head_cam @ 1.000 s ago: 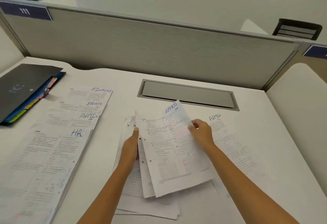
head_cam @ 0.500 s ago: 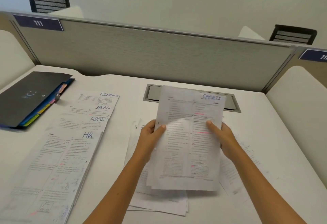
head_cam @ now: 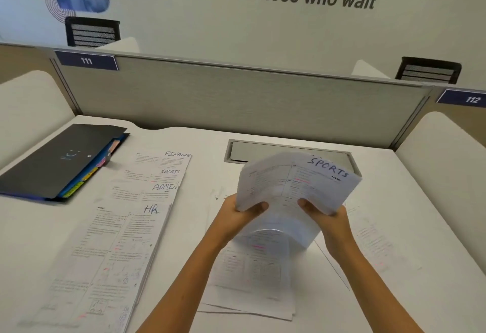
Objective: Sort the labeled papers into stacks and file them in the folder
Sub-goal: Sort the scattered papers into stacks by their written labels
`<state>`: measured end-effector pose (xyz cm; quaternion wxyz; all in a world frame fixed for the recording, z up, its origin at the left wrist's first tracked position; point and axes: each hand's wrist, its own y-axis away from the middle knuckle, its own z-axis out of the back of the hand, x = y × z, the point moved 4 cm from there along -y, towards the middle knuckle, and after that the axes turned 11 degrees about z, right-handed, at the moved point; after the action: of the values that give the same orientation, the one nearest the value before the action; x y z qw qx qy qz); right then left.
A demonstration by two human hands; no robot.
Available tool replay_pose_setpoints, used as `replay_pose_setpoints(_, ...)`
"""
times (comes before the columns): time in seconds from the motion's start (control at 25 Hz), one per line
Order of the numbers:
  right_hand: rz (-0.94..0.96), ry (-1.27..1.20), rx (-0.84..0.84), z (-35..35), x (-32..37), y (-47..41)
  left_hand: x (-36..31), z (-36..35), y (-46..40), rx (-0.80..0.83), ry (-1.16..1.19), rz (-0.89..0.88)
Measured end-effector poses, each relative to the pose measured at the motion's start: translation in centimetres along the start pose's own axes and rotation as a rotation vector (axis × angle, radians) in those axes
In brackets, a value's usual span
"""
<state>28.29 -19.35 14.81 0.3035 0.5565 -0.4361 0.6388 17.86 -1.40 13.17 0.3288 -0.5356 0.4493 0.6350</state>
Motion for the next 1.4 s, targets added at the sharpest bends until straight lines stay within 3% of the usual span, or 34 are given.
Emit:
replay_pose_setpoints(0.28, -0.05, 0.042, -0.16, -1.8, 0.1, 0.1, 0.9, 0.4, -1.0, -0.044, -0.054, 0.049)
replay_pose_setpoints(0.56, 0.057, 0.188, -0.096, -5.5, 4.2, -1.4, -1.9, 8.2, 0.0, 0.012, -0.029, 0.031)
replay_pose_setpoints(0.8, -0.293, 0.414, 0.133, -10.2, 1.7, -2.4, 0.4, 17.8, 0.5, 0.169, -0.116, 0.262)
replay_pose_setpoints(0.92, -0.357, 0.409, 0.081, -11.6, 0.4, -2.7, 2.0, 21.7, 0.1, 0.205, -0.162, 0.281)
replay_pose_setpoints(1.0, -0.367, 0.358, -0.004, -11.8, 0.1, -3.3, 3.0, 25.7, -1.1, 0.08, -0.352, 0.259)
replay_pose_setpoints(1.12, -0.332, 0.278, -0.179, -11.4, 0.2, -4.1, 4.0, 32.0, -3.8, -0.135, -0.968, 0.242)
replay_pose_setpoints(1.24, -0.278, 0.22, -0.351, -11.3, -0.2, -5.0, 4.7, 34.9, -6.6, -0.08, -1.365, 0.27)
replay_pose_setpoints(1.4, -0.252, 0.177, -0.449, -12.1, -1.4, -5.6, 5.6, 35.4, -10.0, 0.039, -1.529, 0.212)
